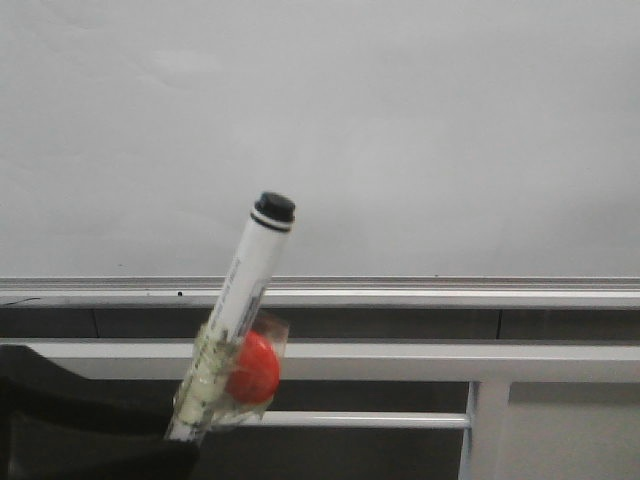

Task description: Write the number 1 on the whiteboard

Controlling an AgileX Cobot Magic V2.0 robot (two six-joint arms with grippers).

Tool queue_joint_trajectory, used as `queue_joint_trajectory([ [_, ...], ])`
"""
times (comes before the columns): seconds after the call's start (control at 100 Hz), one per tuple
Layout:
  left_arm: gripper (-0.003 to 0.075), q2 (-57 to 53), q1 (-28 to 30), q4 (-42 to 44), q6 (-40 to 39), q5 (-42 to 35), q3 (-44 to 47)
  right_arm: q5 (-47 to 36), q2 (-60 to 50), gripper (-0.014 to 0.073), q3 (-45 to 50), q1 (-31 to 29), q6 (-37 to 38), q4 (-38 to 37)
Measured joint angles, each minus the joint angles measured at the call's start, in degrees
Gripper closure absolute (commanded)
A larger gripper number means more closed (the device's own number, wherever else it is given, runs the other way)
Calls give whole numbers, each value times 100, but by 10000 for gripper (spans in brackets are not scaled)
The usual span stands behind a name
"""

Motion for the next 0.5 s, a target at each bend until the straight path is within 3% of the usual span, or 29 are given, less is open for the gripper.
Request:
queue_joint_trajectory([
  [0.31,741,-251,0,748,0,1486,-706,295,399,646,-13,0,-348,373],
  [0.5,741,-1167,0,1236,0,3824,-1410,448,399,646,-13,0,-375,385],
])
